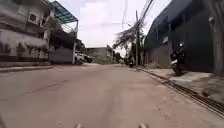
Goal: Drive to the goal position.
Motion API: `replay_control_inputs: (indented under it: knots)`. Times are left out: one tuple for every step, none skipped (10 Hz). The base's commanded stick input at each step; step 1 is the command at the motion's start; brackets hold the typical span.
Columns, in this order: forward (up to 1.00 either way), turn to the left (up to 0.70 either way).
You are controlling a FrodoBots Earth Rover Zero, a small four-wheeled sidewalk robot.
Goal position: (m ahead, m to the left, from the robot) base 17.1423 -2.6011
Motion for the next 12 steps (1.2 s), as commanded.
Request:
replay_control_inputs:
  knots:
    - [0.85, 0.00]
    - [0.85, 0.00]
    - [0.85, 0.00]
    - [0.85, 0.00]
    - [0.85, 0.00]
    - [0.85, 0.00]
    - [0.85, 0.00]
    - [0.85, 0.00]
    - [0.85, 0.00]
    - [0.85, 0.00]
    - [0.85, 0.00]
    - [0.85, 0.00]
